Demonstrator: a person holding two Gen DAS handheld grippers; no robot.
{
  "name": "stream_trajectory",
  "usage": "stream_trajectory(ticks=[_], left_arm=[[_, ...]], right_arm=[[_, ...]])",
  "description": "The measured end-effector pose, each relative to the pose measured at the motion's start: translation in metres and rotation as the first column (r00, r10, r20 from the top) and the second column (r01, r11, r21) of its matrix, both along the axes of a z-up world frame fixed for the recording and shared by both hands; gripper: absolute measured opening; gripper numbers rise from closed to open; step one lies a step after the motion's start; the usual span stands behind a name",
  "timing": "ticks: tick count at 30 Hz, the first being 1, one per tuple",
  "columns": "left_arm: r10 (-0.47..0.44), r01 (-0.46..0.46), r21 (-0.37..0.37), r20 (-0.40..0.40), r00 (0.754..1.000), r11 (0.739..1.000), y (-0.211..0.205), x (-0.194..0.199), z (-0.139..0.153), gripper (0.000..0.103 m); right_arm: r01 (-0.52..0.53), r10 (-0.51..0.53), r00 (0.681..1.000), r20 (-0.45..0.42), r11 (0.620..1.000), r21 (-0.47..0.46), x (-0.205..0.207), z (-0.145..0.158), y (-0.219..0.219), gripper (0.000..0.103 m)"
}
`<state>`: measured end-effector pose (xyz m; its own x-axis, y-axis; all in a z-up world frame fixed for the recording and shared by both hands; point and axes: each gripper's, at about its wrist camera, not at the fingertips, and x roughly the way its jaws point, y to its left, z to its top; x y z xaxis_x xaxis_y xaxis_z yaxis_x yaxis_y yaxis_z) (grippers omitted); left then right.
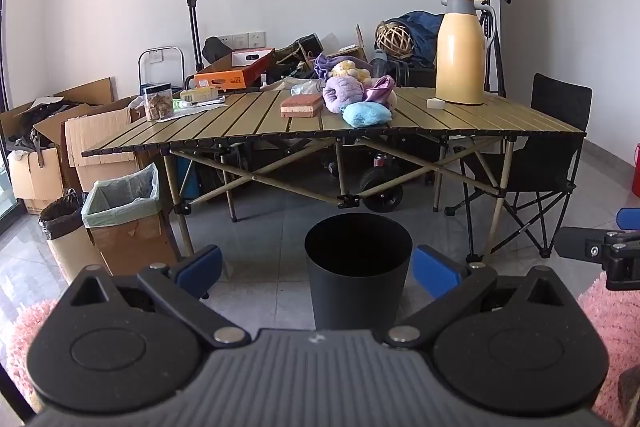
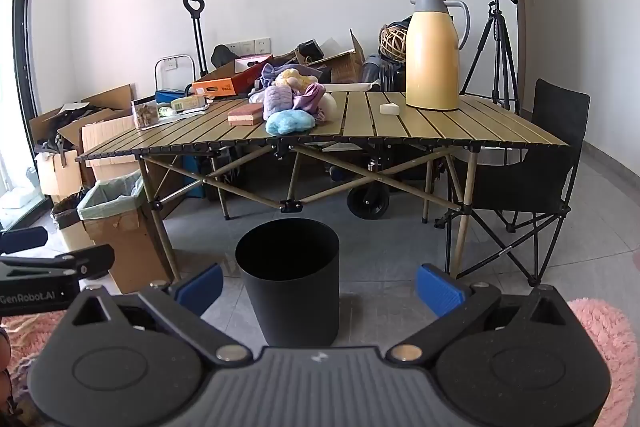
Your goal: Collect trash
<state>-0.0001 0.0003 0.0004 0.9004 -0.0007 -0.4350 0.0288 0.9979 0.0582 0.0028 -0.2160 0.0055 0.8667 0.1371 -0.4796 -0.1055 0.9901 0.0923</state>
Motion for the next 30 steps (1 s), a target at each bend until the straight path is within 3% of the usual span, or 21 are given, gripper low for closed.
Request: stream_trajectory(ticks=[30], left_arm=[[0.001, -0.001, 0.001, 0.006, 1.000, 1.000, 0.0000, -0.0023, 0.0019, 0.103]], right_arm=[[0.001, -0.001, 1.000, 0.004, 1.000, -0.006, 0.0000, -0.0003, -0.0001, 0.103]])
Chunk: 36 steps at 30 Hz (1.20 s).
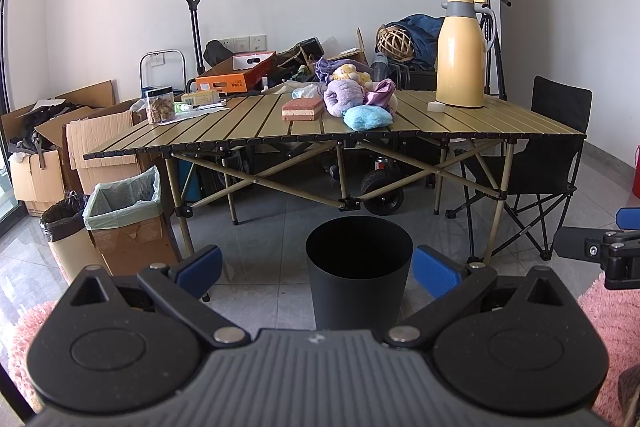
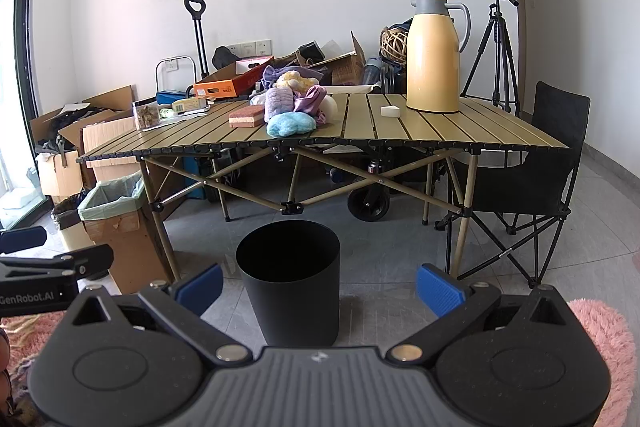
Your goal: Collect trash
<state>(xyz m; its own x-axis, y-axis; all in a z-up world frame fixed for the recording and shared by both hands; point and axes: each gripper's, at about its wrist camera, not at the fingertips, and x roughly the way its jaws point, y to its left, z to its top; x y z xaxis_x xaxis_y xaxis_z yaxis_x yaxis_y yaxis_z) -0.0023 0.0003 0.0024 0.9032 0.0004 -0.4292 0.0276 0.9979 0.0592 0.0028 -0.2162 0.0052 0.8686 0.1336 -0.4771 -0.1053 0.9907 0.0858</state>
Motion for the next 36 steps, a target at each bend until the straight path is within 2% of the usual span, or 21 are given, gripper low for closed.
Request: stream_trajectory(ticks=[36], left_arm=[[0.000, 0.000, 0.000, 0.008, 1.000, 1.000, 0.0012, 0.0014, 0.0073, 0.103]], right_arm=[[-0.002, 0.002, 1.000, 0.007, 1.000, -0.006, 0.0016, -0.0016, 0.0018, 0.103]])
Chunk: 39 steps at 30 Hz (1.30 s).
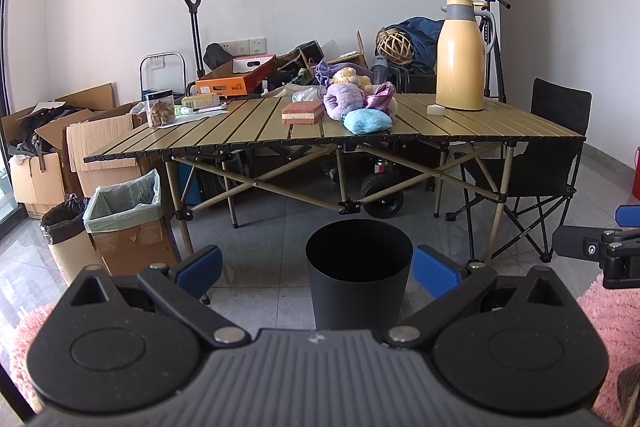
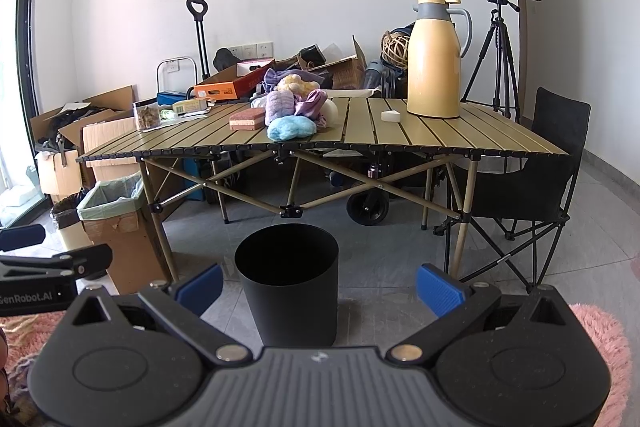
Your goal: Collect trash
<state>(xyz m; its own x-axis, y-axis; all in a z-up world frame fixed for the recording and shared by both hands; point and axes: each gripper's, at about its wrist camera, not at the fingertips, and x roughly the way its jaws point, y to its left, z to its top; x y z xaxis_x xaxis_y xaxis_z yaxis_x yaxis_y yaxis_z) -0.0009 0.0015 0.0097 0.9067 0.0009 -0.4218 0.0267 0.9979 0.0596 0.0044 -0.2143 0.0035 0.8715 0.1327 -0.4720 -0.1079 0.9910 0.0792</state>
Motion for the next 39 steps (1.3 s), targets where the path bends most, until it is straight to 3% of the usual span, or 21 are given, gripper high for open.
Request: stream_trajectory(ticks=[23, 39], left_arm=[[-0.001, 0.001, 0.001, 0.006, 1.000, 1.000, 0.001, 0.001, 0.007, 0.103], [-0.019, 0.019, -0.016, 0.002, 1.000, 1.000, -0.001, 0.020, 0.004, 0.103]], right_arm=[[0.005, -0.005, 1.000, 0.004, 1.000, 0.001, -0.005, 0.005, -0.005, 0.103], [0.026, -0.026, 0.999, 0.043, 1.000, -0.008, 0.019, 0.010, -0.008, 0.103]])
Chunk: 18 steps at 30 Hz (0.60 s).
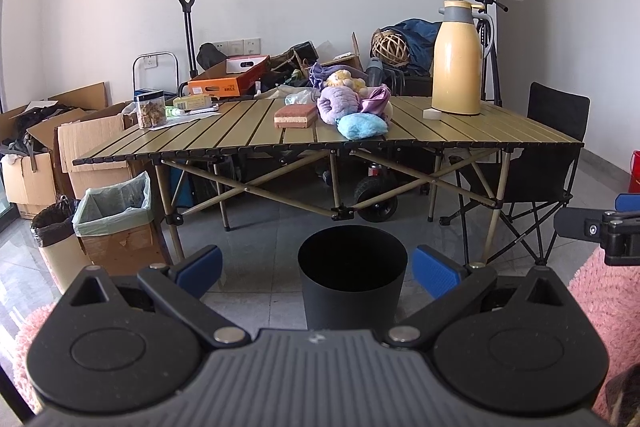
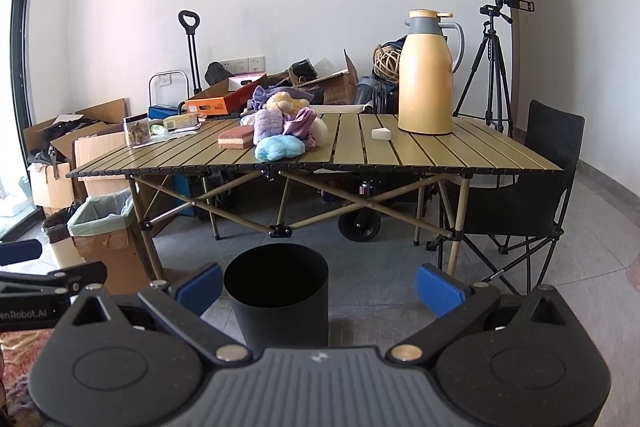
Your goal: Collect trash
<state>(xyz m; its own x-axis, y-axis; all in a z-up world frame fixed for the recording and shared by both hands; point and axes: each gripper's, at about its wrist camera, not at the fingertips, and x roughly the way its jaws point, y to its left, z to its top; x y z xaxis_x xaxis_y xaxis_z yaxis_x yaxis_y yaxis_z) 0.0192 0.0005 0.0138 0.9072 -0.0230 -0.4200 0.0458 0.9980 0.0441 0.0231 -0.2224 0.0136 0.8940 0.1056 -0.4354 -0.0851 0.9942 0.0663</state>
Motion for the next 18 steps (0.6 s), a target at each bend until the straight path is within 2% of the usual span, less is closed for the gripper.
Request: stream_trajectory(ticks=[18], left_arm=[[-0.003, 0.003, 0.004, -0.038, 0.999, 1.000, 0.004, 0.061, -0.011, 0.103]], right_arm=[[0.009, -0.009, 1.000, -0.022, 1.000, 0.006, 0.061, -0.010, 0.002, 0.103]])
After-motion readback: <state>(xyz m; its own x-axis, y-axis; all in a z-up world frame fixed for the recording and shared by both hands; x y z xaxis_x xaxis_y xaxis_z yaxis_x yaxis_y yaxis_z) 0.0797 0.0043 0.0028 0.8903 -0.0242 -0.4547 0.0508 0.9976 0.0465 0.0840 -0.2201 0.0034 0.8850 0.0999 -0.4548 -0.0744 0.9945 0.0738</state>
